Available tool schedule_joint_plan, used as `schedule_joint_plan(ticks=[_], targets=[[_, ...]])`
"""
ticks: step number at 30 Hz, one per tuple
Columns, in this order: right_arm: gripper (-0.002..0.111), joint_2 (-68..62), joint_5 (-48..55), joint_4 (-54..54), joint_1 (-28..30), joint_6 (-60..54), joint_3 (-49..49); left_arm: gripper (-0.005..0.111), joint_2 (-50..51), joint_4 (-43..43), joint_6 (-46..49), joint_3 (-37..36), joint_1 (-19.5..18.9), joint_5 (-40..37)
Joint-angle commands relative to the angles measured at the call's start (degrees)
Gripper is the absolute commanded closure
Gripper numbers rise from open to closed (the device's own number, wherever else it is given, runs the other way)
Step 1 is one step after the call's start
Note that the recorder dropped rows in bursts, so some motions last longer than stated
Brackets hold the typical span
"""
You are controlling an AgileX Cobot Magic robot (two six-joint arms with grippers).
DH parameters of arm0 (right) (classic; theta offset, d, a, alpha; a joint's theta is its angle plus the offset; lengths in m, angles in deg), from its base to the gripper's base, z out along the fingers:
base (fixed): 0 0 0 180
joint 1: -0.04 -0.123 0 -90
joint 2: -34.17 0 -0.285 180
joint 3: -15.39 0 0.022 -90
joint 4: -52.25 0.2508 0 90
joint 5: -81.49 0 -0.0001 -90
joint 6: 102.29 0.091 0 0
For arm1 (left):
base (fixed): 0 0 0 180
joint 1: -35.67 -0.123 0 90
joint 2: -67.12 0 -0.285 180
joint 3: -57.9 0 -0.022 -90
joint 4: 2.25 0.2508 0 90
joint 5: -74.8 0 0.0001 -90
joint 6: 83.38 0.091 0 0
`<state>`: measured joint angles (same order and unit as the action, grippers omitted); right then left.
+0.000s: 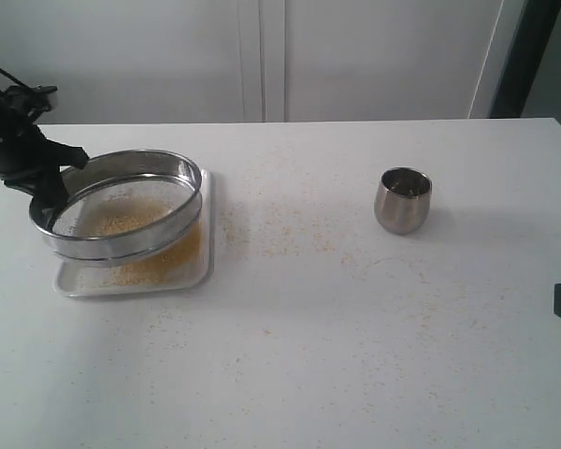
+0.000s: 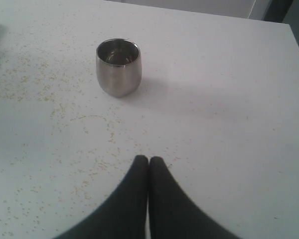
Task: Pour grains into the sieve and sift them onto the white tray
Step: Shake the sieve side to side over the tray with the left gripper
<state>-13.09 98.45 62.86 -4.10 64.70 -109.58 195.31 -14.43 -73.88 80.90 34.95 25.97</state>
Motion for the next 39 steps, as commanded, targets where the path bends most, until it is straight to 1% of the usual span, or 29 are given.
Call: schedule_joint_plan(ticks=[1,5,6,8,10,11,12,14,16,18,19,21,22,23,24,25,26,27,28,29,30,31,32,33,34,35,36,37,39], targets=[[0.108,0.0,-0.36,0.05,0.19,-0.26,-0.3,0.107,-0.96,-1.86,-2.12,0.51,-2.71,-1.28],[0.108,0.0,-0.36,0.05,0.19,-0.26,-0.3,0.107,-1.07,-1.09,2.93,0.51,1.47,-2.17],[0.108,0.0,-0.36,0.05,0.19,-0.26,-0.3,0.107,-1.19,0.08,2.82,0.51,1.48,-1.82],[0.108,0.0,-0.36,0.05,0.19,-0.26,-0.3,0.107,-1.57,1.71,-0.26,0.51,-0.15,0.2],[0.108,0.0,-0.36,0.05,0.19,-0.26,-0.3,0.107,-1.69,-1.01,-3.47,0.51,-2.24,1.15],[0.108,0.0,-0.36,0.05,0.19,-0.26,-0.3,0.107,-1.69,-2.48,-1.62,0.51,-2.35,0.96],[0.108,0.0,-0.36,0.05,0.19,-0.26,-0.3,0.107,-1.55,-3.58,0.2,0.4,-1.65,0.64],[0.108,0.0,-0.36,0.05,0.19,-0.26,-0.3,0.107,-1.04,-3.85,2.67,0.4,1.32,-0.37],[0.108,0.0,-0.36,0.05,0.19,-0.26,-0.3,0.107,-1.04,-1.15,3.12,0.4,3.44,-0.15],[0.108,0.0,-0.36,0.05,0.19,-0.26,-0.3,0.107,-1.48,2.09,1.32,0.53,2.86,1.16],[0.108,0.0,-0.36,0.05,0.19,-0.26,-0.3,0.107,-1.86,2.94,0.33,0.53,1.6,2.3],[0.108,0.0,-0.36,0.05,0.19,-0.26,-0.3,0.107,-2.45,2.0,-2.16,0.53,-0.85,3.41],[0.108,0.0,-0.36,0.05,0.19,-0.26,-0.3,0.107,-2.45,0.47,-1.32,0.53,-1.34,3.41],[0.108,0.0,-0.36,0.05,0.19,-0.26,-0.3,0.107,-2.21,-2.14,2.17,0.42,-0.07,2.91],[0.108,0.0,-0.36,0.05,0.19,-0.26,-0.3,0.107,-1.94,-3.03,2.98,0.31,1.46,2.82],[0.108,0.0,-0.36,0.05,0.19,-0.26,-0.3,0.107,-1.49,-1.63,3.12,0.31,3.88,2.81],[0.108,0.0,-0.36,0.05,0.19,-0.26,-0.3,0.107,-1.49,-0.23,2.04,0.31,4.08,3.57],[0.108,0.0,-0.36,0.05,0.19,-0.26,-0.3,0.107,-2.12,2.44,0.48,0.54,2.82,4.73],[0.108,0.0,-0.36,0.05,0.19,-0.26,-0.3,0.107,-2.41,2.62,0.48,0.54,1.45,5.01],[0.108,0.0,-0.36,0.05,0.19,-0.26,-0.3,0.107,-2.98,0.35,0.15,0.54,-0.93,5.14],[0.108,0.0,-0.36,0.05,0.19,-0.26,-0.3,0.107,-2.98,-2.4,0.38,0.54,-1.6,4.89],[0.108,0.0,-0.36,0.05,0.19,-0.26,-0.3,0.107,-2.74,-8.65,4.21,0.2,-0.89,4.34],[0.108,0.0,-0.36,0.05,0.19,-0.26,-0.3,0.107,-2.48,-11.1,7.92,-0.28,1.29,3.97],[0.108,0.0,-0.36,0.05,0.19,-0.26,-0.3,0.107,-2.37,-9.0,8.24,-0.4,2.68,3.44],[0.108,0.0,-0.36,0.05,0.19,-0.26,-0.3,0.107,-2.52,-7.02,6.22,-0.4,2.29,3.44],[0.108,0.0,-0.36,0.05,0.19,-0.26,-0.3,0.107,-2.95,-6.62,5.49,-0.4,0.56,4.0],[0.108,0.0,-0.36,0.05,0.19,-0.26,-0.3,0.107,-3.47,-6.73,4.58,-0.4,-2.09,4.14],[0.108,0.0,-0.36,0.05,0.19,-0.26,-0.3,0.107,-3.47,-7.17,3.7,-0.4,-3.53,3.71],[0.108,0.0,-0.36,0.05,0.19,-0.26,-0.3,0.107,-2.94,-7.89,5.96,-0.5,-2.21,1.34]])
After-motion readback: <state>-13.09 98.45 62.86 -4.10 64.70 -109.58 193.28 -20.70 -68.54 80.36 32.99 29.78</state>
